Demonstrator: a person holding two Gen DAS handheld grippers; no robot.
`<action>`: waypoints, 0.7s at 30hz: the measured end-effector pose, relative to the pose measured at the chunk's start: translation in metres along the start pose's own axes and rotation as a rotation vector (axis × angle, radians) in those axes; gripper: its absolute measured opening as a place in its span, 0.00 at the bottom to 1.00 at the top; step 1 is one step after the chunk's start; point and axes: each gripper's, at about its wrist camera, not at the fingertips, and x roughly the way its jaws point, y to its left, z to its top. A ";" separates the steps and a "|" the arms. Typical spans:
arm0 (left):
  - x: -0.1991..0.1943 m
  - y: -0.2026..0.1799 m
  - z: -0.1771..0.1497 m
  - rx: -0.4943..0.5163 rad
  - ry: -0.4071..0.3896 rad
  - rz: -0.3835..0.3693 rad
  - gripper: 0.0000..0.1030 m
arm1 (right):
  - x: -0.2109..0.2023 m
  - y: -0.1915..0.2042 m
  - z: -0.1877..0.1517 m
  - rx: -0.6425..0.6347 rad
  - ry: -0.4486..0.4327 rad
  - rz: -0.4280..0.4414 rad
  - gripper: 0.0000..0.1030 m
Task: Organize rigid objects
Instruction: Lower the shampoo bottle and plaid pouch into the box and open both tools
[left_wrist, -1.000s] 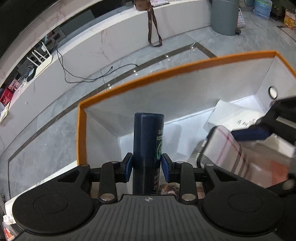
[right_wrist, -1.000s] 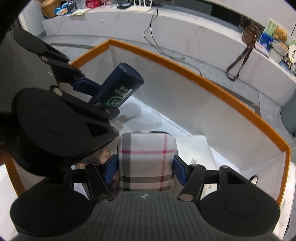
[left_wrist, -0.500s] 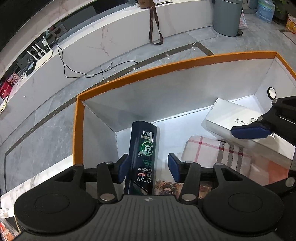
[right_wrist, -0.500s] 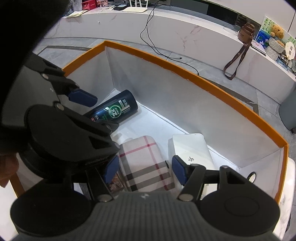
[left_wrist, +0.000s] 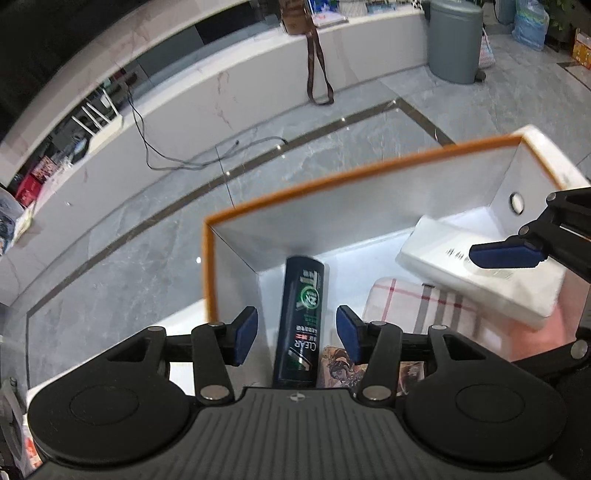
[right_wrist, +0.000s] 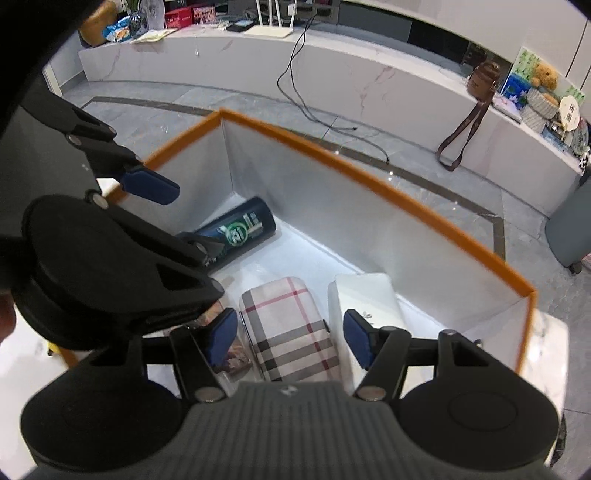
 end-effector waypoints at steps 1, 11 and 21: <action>-0.008 0.000 0.001 0.000 -0.009 0.005 0.58 | -0.008 0.000 0.001 -0.002 -0.009 -0.004 0.61; -0.106 0.000 0.011 0.019 -0.114 0.055 0.64 | -0.105 0.007 0.011 -0.021 -0.113 -0.062 0.62; -0.203 -0.002 -0.005 0.036 -0.223 0.115 0.71 | -0.212 0.027 0.003 -0.053 -0.220 -0.113 0.63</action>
